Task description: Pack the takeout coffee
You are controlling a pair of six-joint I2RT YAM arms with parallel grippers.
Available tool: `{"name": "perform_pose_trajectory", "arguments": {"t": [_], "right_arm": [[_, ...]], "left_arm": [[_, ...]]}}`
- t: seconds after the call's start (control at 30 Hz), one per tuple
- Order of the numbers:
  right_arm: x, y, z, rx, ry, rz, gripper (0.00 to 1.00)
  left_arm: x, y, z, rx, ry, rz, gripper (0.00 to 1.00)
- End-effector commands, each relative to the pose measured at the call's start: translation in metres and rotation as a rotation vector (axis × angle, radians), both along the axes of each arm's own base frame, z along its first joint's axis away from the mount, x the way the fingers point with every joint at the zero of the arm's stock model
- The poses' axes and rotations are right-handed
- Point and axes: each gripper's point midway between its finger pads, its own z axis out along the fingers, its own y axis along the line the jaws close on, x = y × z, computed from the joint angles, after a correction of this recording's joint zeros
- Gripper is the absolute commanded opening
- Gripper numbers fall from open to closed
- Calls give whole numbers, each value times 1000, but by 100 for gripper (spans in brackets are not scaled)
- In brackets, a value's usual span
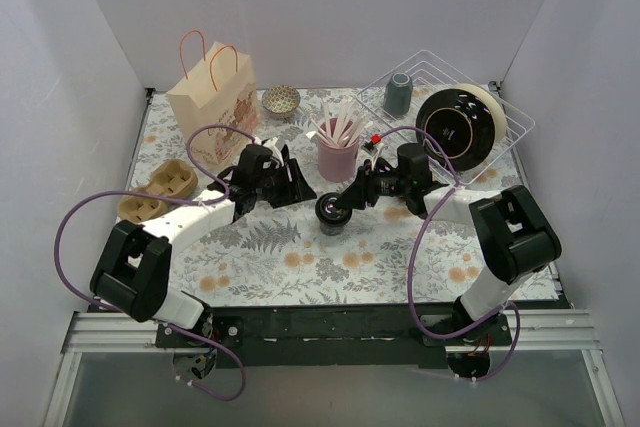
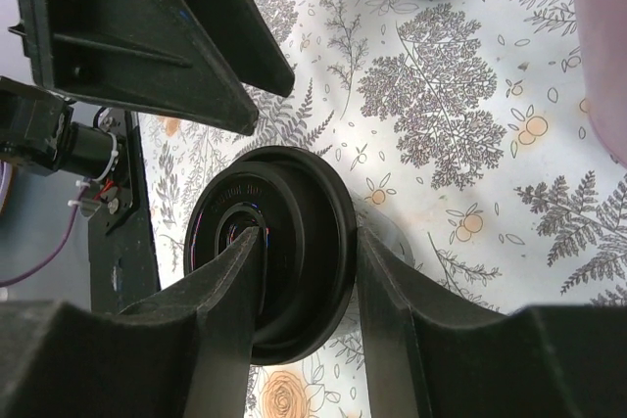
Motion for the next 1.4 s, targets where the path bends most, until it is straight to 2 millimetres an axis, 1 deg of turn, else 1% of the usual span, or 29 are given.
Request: {"name": "perform_pose_trajectory", "arguments": {"t": [0.0,0.1,0.17,0.23,0.37,0.5,0.57,0.7,0.73,0.8,0.83,0.93,0.97,1.1,1.13,1.17,1.23,1.27,1.3,1.37], "right_arm": [[-36,-26,-66,-205,262,-52,35],[-30,-25,-55,-197,249,-68,40],[-28,-26,-54,-207,249,-74,40],[-24,-26,-53,-210,239,-74,38],[-25,-27,-57,-221,236,-70,33],[-27,-29,-62,-235,230,-67,24],[-27,-30,-65,-242,229,-66,21],[-30,-30,-70,-246,232,-46,19],[-29,-30,-69,-243,228,-45,19],[-29,-30,-71,-248,229,-47,18],[-30,-31,-72,-249,231,-47,18],[-29,-31,-72,-246,224,-49,18],[-30,-31,-73,-246,228,-50,18],[-32,-32,-78,-250,229,-50,18],[-32,-32,-79,-251,230,-49,17],[-33,-33,-82,-253,230,-48,18],[-35,-34,-86,-258,234,-45,17],[-36,-35,-90,-265,239,-45,17],[-36,-35,-93,-268,239,-45,17],[-39,-37,-100,-276,251,-44,17]], "left_arm": [[-2,7,-8,48,38,3,53],[-5,7,-14,50,52,0,53],[-4,6,-12,40,42,-5,53],[-4,5,-9,30,30,-17,53],[-2,5,3,30,-2,-25,54],[0,1,29,-16,-71,-45,55],[-3,-4,33,-40,-91,-85,54],[-13,-14,27,-83,-91,-167,47],[-15,-14,20,-85,-81,-174,45],[-16,-13,13,-79,-69,-177,45],[-17,-13,7,-71,-56,-180,44],[-21,-13,-4,-71,-36,-187,42],[-22,-12,-13,-63,-13,-183,39],[-28,-7,-40,-32,52,-158,36],[-26,-5,-46,-12,48,-135,35],[-25,-1,-54,17,63,-111,34],[-27,7,-76,103,116,-72,30],[-28,16,-87,150,155,-21,29],[-34,20,-101,173,199,-15,27],[-41,24,-115,188,238,9,26]]}}
